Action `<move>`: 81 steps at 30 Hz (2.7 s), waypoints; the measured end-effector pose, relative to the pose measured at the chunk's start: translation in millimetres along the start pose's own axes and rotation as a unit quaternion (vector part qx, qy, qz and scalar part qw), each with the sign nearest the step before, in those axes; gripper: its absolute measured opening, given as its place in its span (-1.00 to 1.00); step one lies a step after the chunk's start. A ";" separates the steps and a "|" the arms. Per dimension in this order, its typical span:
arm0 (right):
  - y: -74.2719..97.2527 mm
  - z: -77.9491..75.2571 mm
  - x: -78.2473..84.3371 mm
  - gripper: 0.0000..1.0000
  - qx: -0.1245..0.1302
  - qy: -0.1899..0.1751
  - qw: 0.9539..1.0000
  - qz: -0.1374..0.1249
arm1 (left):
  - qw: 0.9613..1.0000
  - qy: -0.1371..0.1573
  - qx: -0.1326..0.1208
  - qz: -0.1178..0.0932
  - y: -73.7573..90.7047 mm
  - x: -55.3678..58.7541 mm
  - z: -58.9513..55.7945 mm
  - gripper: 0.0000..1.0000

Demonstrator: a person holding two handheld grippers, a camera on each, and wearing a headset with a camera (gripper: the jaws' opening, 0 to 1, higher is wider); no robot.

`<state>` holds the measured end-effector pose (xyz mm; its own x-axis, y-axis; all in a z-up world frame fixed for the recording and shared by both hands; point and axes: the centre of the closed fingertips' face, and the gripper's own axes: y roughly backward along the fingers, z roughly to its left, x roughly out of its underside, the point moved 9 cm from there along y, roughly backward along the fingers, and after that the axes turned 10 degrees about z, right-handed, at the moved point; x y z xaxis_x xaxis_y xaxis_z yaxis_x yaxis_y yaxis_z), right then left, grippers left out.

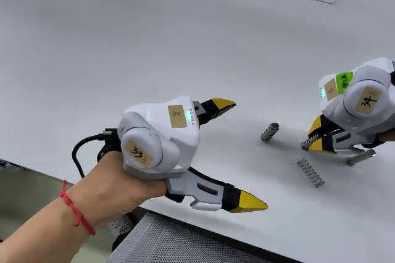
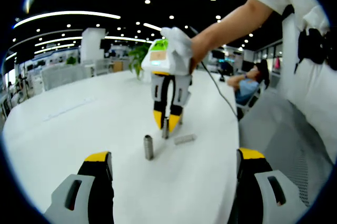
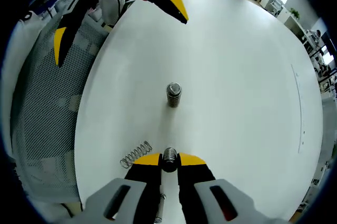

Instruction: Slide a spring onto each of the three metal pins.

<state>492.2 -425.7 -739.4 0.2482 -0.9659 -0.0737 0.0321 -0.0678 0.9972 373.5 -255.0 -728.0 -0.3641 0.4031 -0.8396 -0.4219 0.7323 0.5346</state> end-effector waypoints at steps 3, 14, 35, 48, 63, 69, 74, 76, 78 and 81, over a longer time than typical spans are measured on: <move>-1.7 -2.0 1.1 -0.71 -0.001 -0.005 1.000 -0.007 | 1.000 -0.002 0.000 0.009 0.0 4.5 0.0 0.98; 4.9 -3.0 1.7 -0.57 0.004 -0.019 0.999 -0.028 | 1.000 0.002 -0.005 0.017 5.9 7.7 1.7 0.97; 83.1 32.3 37.9 -0.04 0.049 -0.146 0.962 -0.225 | 0.999 -0.016 -0.015 0.043 18.2 0.4 -9.9 0.94; 90.2 71.1 87.1 0.46 0.064 -0.179 0.937 -0.292 | 0.997 -0.042 -0.014 0.067 18.0 -14.8 -21.6 0.75; 71.3 101.8 147.8 0.73 0.075 -0.221 0.915 -0.330 | 0.982 -0.126 0.041 0.131 -30.8 -45.4 -47.8 0.38; 67.5 113.7 162.4 0.69 0.090 -0.251 0.901 -0.342 | 0.972 -0.158 0.065 0.162 -67.2 -53.0 -53.8 0.29; 61.2 121.4 174.7 0.65 0.098 -0.265 0.896 -0.344 | 0.971 -0.149 0.080 0.171 -95.1 -56.5 -53.9 0.28; 59.4 124.4 178.4 0.65 0.100 -0.271 0.893 -0.344 | 0.971 -0.137 0.084 0.177 -104.6 -54.7 -53.8 0.28; 58.0 126.6 182.0 0.63 0.101 -0.277 0.891 -0.345 | 0.971 -0.131 0.085 0.181 -110.9 -53.4 -53.7 0.28; 55.2 130.4 188.5 0.63 0.105 -0.290 0.884 -0.351 | 0.969 -0.126 0.082 0.194 -120.3 -49.5 -53.5 0.27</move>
<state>414.5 -644.1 -696.4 -0.3026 -0.6283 -0.7167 -0.2139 -0.6880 0.6935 397.9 -392.4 -745.6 -0.2453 0.7716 -0.5869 -0.1498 0.5679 0.8093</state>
